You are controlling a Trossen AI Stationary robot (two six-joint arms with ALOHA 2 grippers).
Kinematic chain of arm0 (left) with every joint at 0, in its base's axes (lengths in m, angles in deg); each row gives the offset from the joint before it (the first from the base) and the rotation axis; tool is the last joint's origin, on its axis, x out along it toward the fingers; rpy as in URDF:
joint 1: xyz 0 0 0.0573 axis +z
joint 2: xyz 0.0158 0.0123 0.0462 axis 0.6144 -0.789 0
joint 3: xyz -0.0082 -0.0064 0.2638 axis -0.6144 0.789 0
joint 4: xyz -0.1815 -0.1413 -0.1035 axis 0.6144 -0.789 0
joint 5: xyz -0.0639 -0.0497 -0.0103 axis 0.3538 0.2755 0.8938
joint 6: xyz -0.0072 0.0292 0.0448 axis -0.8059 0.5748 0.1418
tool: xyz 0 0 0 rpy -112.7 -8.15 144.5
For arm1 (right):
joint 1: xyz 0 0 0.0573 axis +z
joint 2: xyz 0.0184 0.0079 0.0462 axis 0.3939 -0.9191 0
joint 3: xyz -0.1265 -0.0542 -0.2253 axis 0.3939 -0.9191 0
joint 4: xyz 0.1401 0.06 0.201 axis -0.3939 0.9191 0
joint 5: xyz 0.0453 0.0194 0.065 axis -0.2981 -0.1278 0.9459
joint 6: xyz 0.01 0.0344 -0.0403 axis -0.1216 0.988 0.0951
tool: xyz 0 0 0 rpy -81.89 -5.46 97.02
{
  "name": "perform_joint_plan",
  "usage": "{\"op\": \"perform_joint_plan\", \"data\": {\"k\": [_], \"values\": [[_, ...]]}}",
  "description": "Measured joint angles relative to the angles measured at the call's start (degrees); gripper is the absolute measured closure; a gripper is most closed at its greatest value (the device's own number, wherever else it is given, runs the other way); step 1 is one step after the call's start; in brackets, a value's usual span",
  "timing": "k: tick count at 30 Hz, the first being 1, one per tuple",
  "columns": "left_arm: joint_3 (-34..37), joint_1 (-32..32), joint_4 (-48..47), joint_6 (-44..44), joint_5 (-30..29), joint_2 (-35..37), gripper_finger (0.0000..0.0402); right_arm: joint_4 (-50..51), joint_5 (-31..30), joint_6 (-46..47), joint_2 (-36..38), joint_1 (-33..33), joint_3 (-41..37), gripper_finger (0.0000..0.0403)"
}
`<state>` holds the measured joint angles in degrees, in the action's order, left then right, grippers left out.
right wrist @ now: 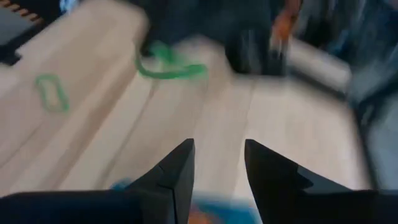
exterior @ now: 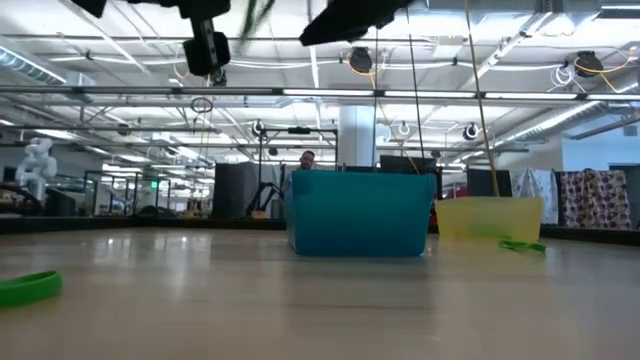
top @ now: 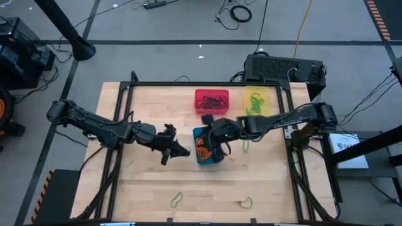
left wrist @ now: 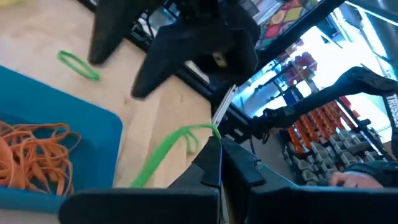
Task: Sort rubber bands into baskets
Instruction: Put the green rubber band into the yellow bin
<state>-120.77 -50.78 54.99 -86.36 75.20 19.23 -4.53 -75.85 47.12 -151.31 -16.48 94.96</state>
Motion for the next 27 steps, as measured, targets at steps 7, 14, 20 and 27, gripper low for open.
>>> {"op": "perform_joint_plan", "data": {"k": [7,14,20,27], "values": [[0.06,0.90,-1.48,-2.20,2.72,-0.07,0.0400,-10.78,0.07,-13.92,-2.55,2.93,0.17,0.0269],[0.06,0.88,-1.54,-3.23,2.85,-0.08,0.0400,-11.04,0.05,-14.52,-3.13,3.73,0.04,0.0269],[0.06,0.93,-1.56,-4.64,2.80,-0.08,0.0400,-11.15,0.06,-14.71,-3.66,3.92,0.06,0.0269],[0.06,1.75,-1.62,-5.21,2.76,-0.08,0.0400,-11.30,0.12,-15.06,-3.90,4.59,0.04,0.0276]]}}
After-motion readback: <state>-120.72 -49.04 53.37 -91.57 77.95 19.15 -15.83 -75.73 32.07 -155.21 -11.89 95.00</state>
